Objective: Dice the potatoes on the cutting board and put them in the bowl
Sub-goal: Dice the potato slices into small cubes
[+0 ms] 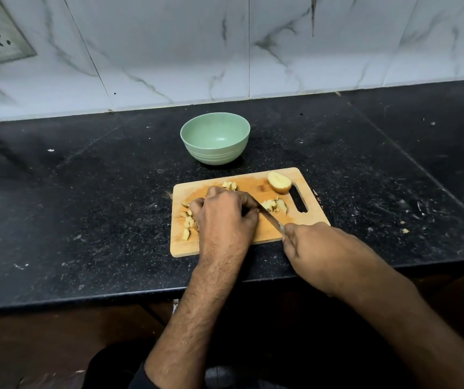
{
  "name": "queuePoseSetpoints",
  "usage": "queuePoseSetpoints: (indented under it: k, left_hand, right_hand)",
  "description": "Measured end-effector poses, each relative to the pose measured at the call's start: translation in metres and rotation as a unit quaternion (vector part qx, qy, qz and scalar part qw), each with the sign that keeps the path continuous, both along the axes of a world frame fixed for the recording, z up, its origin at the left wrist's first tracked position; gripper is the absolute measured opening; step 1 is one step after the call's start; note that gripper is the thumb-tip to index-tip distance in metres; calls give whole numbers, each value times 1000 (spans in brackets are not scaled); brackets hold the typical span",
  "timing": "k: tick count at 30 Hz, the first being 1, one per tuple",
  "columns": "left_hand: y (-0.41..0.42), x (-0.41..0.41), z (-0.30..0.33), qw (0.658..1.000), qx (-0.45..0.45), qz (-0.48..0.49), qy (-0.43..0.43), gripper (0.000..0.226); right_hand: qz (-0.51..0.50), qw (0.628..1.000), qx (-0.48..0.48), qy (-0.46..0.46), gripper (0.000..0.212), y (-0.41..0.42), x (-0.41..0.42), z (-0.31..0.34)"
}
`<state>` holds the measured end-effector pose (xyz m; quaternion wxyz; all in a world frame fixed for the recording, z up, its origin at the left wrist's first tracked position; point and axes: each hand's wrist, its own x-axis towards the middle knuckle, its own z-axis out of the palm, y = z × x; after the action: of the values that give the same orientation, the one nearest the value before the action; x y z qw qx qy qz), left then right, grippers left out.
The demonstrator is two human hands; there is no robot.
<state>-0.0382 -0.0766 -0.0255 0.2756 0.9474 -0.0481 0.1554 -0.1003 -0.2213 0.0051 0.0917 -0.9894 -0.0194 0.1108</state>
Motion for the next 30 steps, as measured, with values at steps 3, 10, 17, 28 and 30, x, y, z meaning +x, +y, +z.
queuePoseSetpoints:
  k: [3, 10, 17, 28, 30]
  left_hand:
    - [-1, 0, -3, 1000, -4, 13, -6, 5]
    - [-6, -2, -7, 999, 23, 36, -33, 5]
    - [-6, -2, -3, 997, 61, -28, -29, 35]
    - [-13, 12, 6, 988, 141, -55, 14, 20]
    - [-9, 11, 6, 989, 145, -39, 5, 20]
  right_hand:
    - [1, 1000, 2, 0, 31, -7, -15, -1]
    - [-22, 1000, 9, -16, 23, -19, -48, 4]
    - [-83, 994, 55, -40, 32, -22, -45, 9]
    - [-79, 995, 47, -36, 34, -4, -35, -1]
    - [-70, 995, 50, -41, 34, 2, -30, -3]
